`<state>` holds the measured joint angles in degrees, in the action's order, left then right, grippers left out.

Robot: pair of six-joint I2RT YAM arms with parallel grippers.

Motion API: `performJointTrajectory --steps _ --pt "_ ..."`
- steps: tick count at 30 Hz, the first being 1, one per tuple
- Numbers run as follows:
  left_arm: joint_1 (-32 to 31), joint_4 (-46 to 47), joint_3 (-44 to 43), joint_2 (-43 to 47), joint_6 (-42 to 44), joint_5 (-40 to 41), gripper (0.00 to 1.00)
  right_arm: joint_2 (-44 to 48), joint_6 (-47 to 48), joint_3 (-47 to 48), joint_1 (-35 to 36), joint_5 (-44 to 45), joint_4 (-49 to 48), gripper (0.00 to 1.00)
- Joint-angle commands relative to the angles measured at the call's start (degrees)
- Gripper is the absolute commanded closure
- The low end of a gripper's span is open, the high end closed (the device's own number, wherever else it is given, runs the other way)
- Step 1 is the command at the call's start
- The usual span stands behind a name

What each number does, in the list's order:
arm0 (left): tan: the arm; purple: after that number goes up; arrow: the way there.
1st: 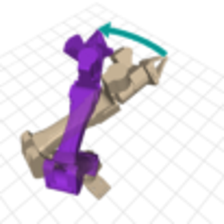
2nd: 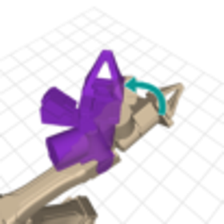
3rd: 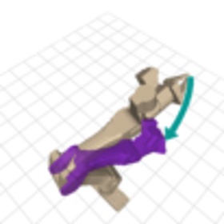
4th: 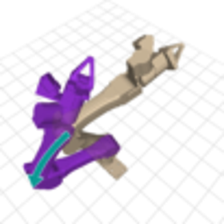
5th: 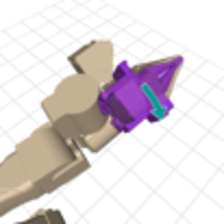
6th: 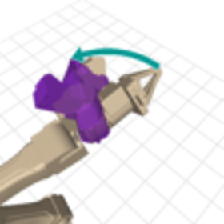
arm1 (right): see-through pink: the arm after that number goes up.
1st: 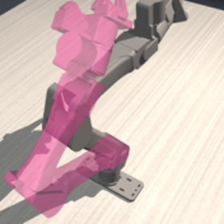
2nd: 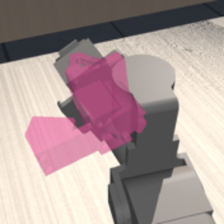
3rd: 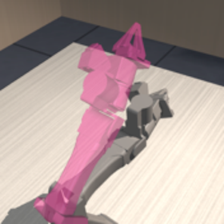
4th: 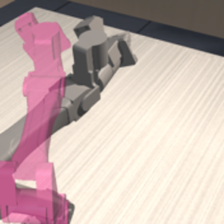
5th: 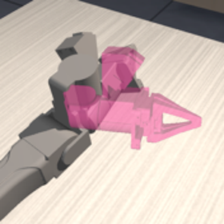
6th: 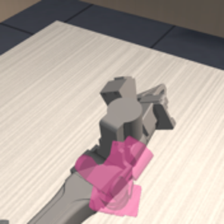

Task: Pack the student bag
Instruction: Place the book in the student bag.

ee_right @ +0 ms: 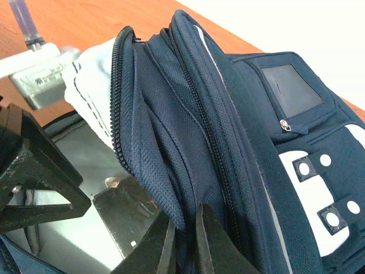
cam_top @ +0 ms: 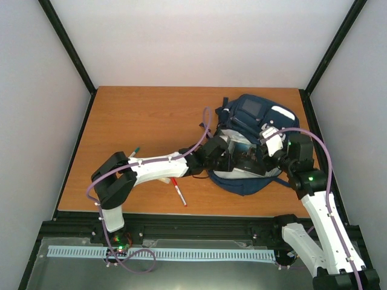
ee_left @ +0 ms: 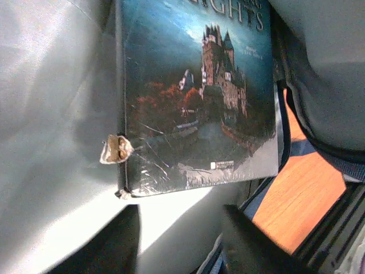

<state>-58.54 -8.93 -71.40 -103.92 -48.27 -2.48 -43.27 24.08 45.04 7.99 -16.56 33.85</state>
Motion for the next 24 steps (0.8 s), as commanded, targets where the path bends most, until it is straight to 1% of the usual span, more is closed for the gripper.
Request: performJointTrajectory --steps 1,3,4,10,15,19,24 --pt "-2.6 0.9 -1.4 -2.9 3.4 3.0 0.70 2.0 -1.0 -0.4 -0.3 -3.5 -7.6 0.97" --pt "-3.8 1.4 -2.2 -4.8 4.8 2.7 0.81 2.6 -1.0 -0.9 -0.3 -3.2 -7.9 0.97" --pt "-4.4 1.6 -2.6 -5.7 4.9 2.9 0.84 3.1 -1.0 -1.3 -0.3 -3.1 -8.3 0.97" --pt "-5.4 4.2 -3.5 -9.8 3.7 3.6 0.95 5.3 -0.8 -2.3 -0.3 -4.9 -8.9 0.97" --pt "-5.3 7.5 -4.2 -11.9 3.9 6.3 0.99 5.3 -0.6 -2.8 -0.3 -5.7 -8.7 0.97" --pt "-5.4 8.9 -7.6 -13.9 5.0 9.1 0.99 5.4 -0.5 -2.8 -0.3 -6.6 -8.6 0.97" --pt "-5.3 9.8 -12.4 -17.0 7.1 16.7 0.99 5.7 0.0 -2.9 -0.3 -6.3 -8.5 0.97"
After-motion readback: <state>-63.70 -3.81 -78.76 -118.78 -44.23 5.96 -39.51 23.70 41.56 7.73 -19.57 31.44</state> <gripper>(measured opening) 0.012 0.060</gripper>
